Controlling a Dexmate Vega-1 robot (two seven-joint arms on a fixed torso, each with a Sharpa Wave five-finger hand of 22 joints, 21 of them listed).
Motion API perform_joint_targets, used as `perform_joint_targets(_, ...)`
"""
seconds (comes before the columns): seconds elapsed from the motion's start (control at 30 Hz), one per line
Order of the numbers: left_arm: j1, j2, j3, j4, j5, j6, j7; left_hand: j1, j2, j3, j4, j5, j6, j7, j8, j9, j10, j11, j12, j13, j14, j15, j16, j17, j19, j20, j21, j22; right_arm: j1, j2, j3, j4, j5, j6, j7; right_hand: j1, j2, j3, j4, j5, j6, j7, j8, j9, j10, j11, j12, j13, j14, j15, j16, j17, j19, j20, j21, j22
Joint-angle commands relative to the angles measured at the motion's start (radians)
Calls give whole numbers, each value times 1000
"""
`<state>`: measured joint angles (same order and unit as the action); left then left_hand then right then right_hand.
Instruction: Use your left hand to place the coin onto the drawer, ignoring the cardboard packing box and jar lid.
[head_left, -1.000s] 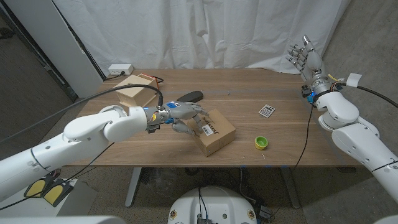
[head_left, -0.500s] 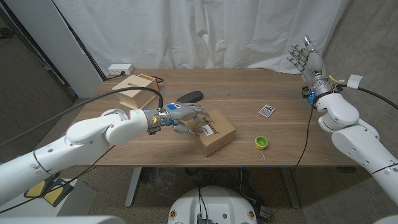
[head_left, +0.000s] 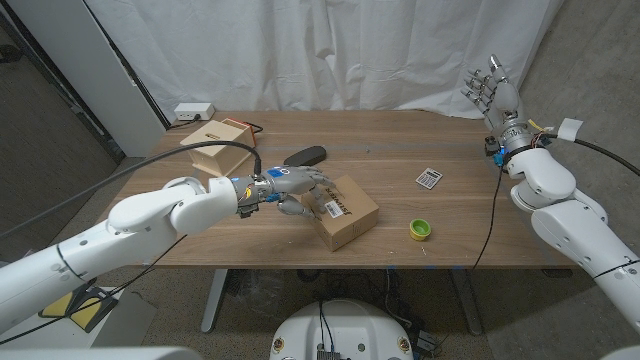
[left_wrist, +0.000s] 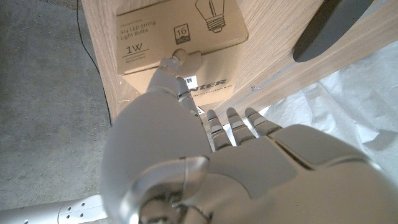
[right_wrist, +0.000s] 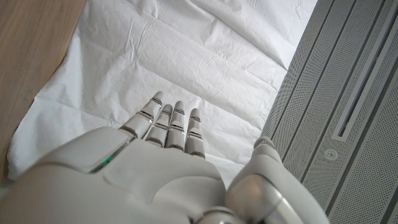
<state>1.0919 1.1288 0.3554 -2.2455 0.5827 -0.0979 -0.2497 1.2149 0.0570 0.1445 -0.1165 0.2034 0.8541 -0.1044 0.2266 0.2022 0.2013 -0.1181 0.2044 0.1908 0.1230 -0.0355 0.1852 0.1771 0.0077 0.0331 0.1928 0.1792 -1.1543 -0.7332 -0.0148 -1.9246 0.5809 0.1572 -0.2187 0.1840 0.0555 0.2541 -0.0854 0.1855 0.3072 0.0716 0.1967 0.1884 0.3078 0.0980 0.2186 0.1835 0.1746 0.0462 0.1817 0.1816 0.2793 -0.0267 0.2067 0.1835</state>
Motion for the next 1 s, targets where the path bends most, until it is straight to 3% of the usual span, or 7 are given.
perform_joint_targets(0.03, -3, -3, 9, 17, -25, -3, 2, 3, 10, -1, -1, -2, 18, 1, 6, 2, 12, 0, 3, 0, 12, -62, 5, 2, -2, 10, 11, 2, 20, 2, -13, 12, -3, 2, 6, -7, -2, -5, 0, 9, 6, 3, 3, 4, 10, -3, 2, 6, 10, -3, 6, 2, 7, 4, -1, 2)
perform_joint_targets(0.63, -10, -16, 25, 38, -39, -21, 25, 8, 18, 2, -1, -3, 51, 1, 14, 1, 29, -4, 6, 0, 25, -67, 8, 4, 4, 18, 13, 3, 7, -5, -7, -3, 0, -2, 5, -7, -2, -6, -1, 9, 7, 1, 3, 4, 10, -3, 3, 6, 10, -1, 6, 2, 8, 5, -1, 2)
perform_joint_targets(1.0, 10, -31, 31, 34, -27, 10, 55, 18, 36, 10, -1, -4, 148, 29, 48, 3, 82, -14, 16, 0, 58, -81, 13, 4, 25, 18, 19, 3, -16, -2, 5, -3, 0, 14, 5, -7, -3, -7, -1, 9, 7, 1, 2, 4, 10, -4, 2, 6, 11, -2, 6, 2, 8, 5, -1, 2)
